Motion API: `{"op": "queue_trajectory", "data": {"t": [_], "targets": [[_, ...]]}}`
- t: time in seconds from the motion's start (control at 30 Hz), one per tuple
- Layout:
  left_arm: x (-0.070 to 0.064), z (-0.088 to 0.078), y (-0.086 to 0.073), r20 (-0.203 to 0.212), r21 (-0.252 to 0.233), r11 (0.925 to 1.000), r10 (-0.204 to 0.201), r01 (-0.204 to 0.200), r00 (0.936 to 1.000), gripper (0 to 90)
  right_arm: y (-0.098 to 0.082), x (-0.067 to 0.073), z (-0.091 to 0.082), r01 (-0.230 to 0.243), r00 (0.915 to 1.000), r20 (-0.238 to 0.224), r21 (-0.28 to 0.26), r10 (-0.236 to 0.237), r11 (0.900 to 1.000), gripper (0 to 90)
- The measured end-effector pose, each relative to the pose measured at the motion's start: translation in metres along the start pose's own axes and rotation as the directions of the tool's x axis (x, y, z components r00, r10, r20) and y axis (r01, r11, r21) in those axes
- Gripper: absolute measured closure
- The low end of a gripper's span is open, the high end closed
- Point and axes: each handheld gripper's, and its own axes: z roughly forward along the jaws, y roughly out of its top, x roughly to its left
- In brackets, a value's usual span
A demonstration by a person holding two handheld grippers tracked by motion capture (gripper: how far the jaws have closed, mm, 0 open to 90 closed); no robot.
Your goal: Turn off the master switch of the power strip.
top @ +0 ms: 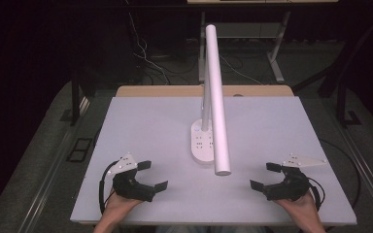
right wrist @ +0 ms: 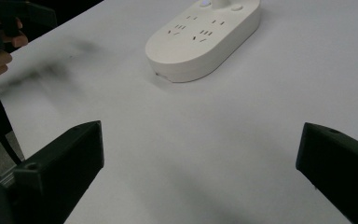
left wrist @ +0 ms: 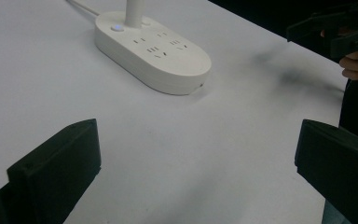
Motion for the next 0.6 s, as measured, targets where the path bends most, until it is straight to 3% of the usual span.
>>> {"op": "queue_trajectory", "data": {"t": [0.6], "targets": [[-0.002, -0.001, 0.014, -0.004, 0.024, 0.9992, 0.032, -0.032, 0.9995, 0.0, -0.001, -0.001, -0.001, 0.009, 0.9999, -0.014, 0.024, -0.008, 1.0, 0.1]]}}
